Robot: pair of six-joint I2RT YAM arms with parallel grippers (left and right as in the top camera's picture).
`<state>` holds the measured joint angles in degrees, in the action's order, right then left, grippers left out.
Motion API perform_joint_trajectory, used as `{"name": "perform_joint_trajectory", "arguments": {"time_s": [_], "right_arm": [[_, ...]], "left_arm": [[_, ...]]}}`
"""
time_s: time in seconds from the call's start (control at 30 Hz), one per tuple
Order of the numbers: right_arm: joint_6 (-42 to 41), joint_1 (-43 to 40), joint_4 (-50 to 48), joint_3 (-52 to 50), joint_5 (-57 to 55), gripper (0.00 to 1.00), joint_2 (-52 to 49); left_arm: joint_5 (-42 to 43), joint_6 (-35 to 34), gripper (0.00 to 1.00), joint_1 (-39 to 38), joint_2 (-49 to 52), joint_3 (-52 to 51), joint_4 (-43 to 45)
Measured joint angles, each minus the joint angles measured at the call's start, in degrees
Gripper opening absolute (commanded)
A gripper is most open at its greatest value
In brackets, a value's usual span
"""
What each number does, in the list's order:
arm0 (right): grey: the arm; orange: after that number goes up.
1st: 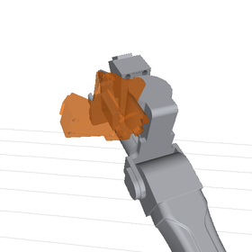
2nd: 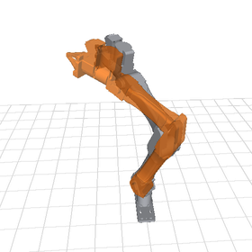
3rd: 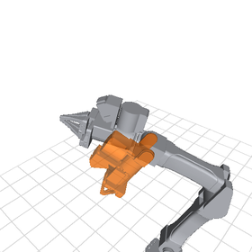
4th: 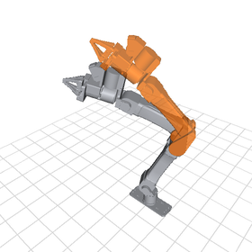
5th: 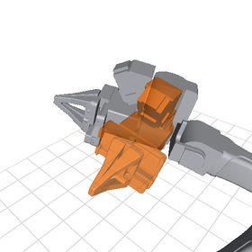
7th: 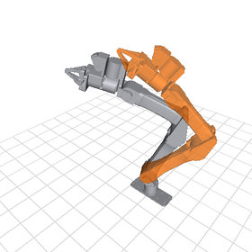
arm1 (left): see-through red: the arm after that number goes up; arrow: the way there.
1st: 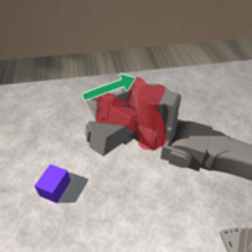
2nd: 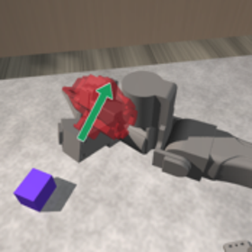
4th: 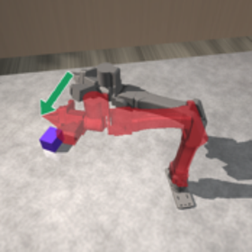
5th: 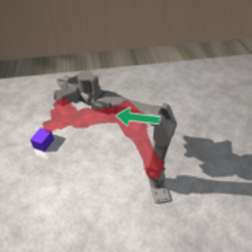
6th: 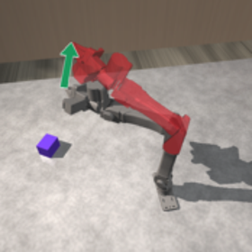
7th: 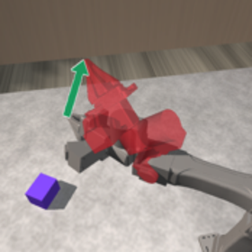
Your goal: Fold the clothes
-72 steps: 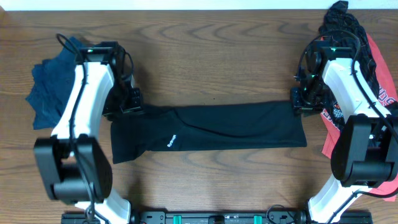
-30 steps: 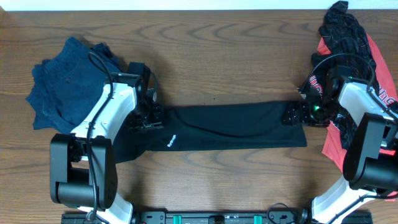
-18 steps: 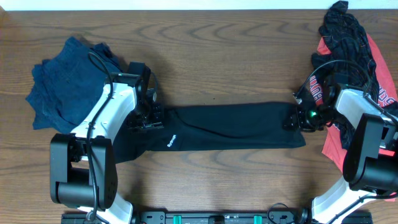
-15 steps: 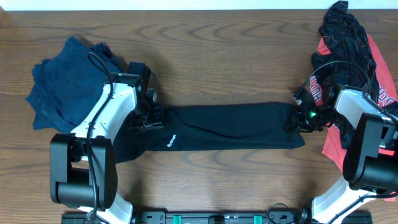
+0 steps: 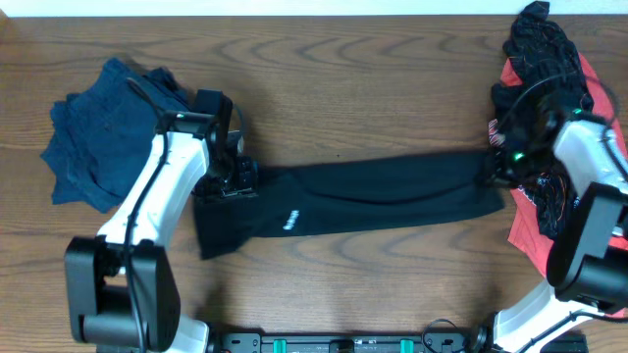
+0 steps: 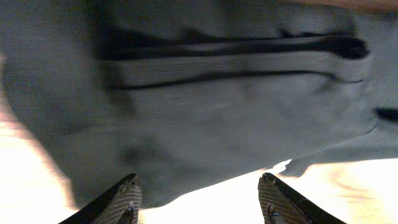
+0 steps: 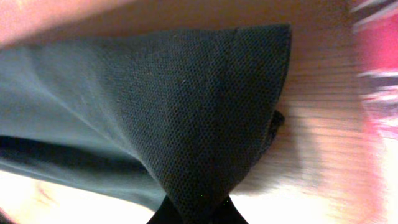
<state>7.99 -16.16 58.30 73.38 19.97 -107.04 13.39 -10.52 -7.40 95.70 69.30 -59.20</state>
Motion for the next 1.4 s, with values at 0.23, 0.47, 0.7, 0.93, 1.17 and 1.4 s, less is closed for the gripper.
{"name": "perform_joint_trajectory", "arguments": {"time_s": [0.23, 0.47, 0.7, 0.93, 1.17, 1.4], "right_arm": [[-1.18, 1.33, 5.57, 6.01, -3.06, 0.01, 2.16], [-5.11, 13.07, 6.03, 6.19, -4.02, 0.01, 2.21], [-11.43, 27.80, 2.25, 6.19, -7.15, 0.01, 2.21], [-15.43, 36.85, -0.74, 6.19, -10.01, 0.02, 1.14], [-15.78, 41.22, -1.64, 6.19, -10.51, 0.34, 0.26], [-11.43, 43.63, -1.66, 6.19, -7.06, 0.35, 0.26]], "left_arm": [[-0.02, 0.00, 0.63, 0.00, -1.64, 0.28, -0.61], [-0.02, 0.00, 0.63, 0.00, -1.64, 0.28, -0.66], [-0.02, 0.00, 0.63, 0.00, -1.64, 0.28, -0.79], [0.00, 0.00, 0.63, 0.00, -1.64, 0.28, -1.05], [-0.02, 0.00, 0.63, 0.00, -1.64, 0.28, -1.18], [-0.02, 0.00, 0.63, 0.00, -1.64, 0.28, -1.20]]}}
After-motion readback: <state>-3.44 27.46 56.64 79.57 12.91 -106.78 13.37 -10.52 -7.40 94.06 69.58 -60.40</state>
